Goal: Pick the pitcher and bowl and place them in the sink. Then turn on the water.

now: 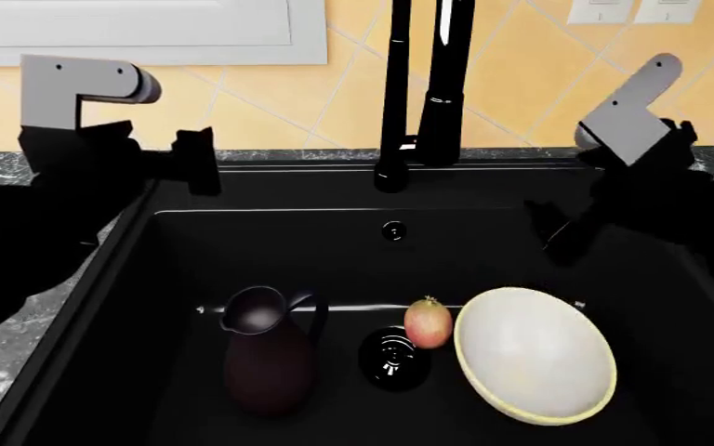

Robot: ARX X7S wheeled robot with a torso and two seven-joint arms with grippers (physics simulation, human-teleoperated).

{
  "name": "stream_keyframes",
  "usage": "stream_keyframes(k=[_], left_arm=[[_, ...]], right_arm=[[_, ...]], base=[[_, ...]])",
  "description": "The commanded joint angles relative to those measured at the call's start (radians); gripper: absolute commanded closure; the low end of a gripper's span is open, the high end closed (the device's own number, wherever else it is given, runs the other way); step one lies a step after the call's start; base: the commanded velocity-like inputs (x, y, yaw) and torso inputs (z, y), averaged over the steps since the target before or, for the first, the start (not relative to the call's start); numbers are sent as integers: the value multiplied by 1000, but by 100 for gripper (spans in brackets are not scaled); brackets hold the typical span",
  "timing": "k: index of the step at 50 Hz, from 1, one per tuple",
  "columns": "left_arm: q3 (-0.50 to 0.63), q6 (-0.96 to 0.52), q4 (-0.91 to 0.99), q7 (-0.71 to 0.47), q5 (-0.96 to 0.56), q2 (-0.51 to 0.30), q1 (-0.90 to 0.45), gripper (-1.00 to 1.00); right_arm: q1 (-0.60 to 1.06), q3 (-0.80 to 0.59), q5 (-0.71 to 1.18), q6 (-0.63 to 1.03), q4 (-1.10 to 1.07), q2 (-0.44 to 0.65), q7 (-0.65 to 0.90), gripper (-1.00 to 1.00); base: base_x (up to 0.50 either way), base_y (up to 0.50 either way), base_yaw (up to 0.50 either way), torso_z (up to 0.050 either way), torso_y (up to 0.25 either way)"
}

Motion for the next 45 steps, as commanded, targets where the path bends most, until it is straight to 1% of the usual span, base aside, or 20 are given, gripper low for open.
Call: stream_keyframes(k=[1,13,26,31,37,41,45], left_arm=[[-8,-7,14,-12,-11,-4,-5,-100],[7,9,-4,-4,2,0,-19,-100],[85,79,-129,32,86,56,-119,-100],[134,129,-229,62,143,91,-186,-100],[189,204,-372,102,212,143,-263,-100],[218,247,-459,130,247,170,-305,-100],[246,293,-557,160,283,200,-353,-100]], right_arm=[[-24,135,-20,-103,82,-65,132,-100],[-19,180,-51,-261,221,-149,207,-100],[96,146,-112,-442,464,-294,255,-100],[171,121,-138,-509,612,-354,256,-100],[261,106,-159,-628,829,-428,256,-100],[321,106,-169,-739,998,-473,260,-100],[406,109,-176,-893,1241,-536,259,-100]], base=[[0,0,0,0,0],[0,0,0,0,0],[0,0,0,0,0],[0,0,0,0,0],[0,0,0,0,0],[0,0,0,0,0],[0,0,0,0,0]])
